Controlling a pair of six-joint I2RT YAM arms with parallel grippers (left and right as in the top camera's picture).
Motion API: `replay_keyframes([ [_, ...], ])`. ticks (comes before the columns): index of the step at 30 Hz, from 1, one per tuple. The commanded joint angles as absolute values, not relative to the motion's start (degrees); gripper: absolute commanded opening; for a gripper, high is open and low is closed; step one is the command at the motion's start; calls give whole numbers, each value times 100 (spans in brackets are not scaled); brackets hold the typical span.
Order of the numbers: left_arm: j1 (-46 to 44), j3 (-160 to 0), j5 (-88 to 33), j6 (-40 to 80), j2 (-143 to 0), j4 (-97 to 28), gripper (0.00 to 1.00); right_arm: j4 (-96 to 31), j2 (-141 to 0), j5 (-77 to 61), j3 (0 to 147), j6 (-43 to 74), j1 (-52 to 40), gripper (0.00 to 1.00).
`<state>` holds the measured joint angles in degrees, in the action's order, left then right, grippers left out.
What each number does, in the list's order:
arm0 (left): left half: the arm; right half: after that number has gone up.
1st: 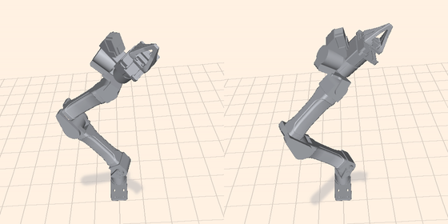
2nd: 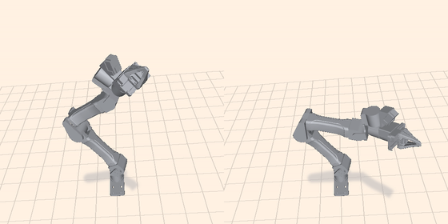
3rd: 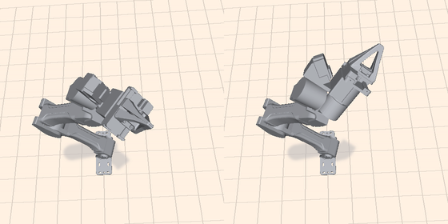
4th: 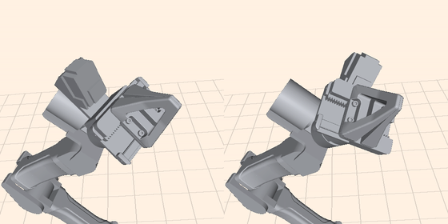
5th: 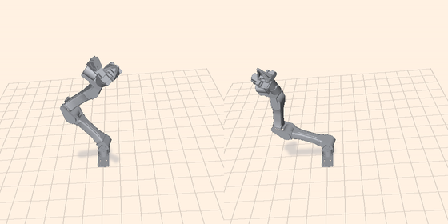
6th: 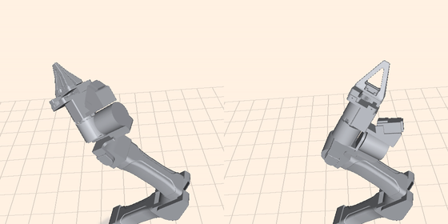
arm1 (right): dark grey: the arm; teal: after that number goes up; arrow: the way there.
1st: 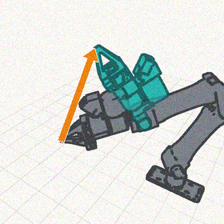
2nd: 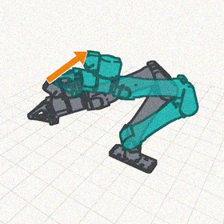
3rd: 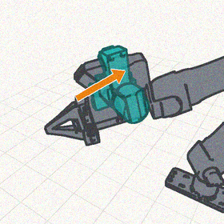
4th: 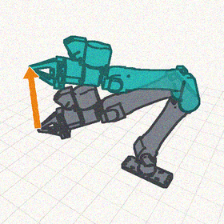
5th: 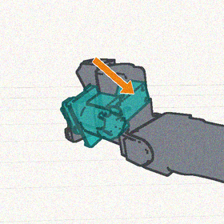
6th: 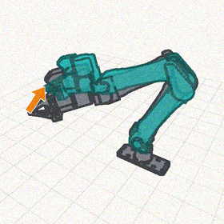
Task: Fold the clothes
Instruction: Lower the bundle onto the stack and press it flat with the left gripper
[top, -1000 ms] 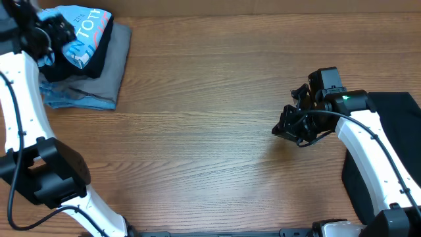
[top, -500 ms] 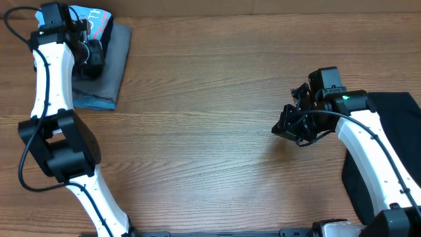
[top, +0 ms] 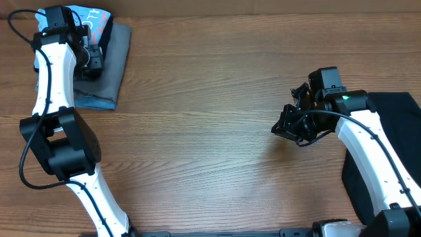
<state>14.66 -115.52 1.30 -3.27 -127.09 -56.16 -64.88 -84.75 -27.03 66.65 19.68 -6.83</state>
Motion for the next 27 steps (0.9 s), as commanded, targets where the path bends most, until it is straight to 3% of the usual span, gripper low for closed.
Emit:
replay_keyframes([
  [1,1498,-11622,401,-410,-12436,-5655,59,-6420,-8412,-2709,6805,1968,-668,14],
  [18,1496,-11609,663,-421,-12468,-5509,59,-6316,-8412,-2709,6807,1970,-668,15],
  [20,1496,-11603,467,-434,-12586,-5564,55,-6326,-8412,-2709,6805,1970,-668,15],
  [24,1496,-11598,93,-429,-12643,-5640,34,-6357,-8412,-2709,6807,1968,-668,15],
  [27,1496,-11605,-3,-410,-12575,-5658,24,-6364,-8412,-2709,6807,1968,-668,15],
])
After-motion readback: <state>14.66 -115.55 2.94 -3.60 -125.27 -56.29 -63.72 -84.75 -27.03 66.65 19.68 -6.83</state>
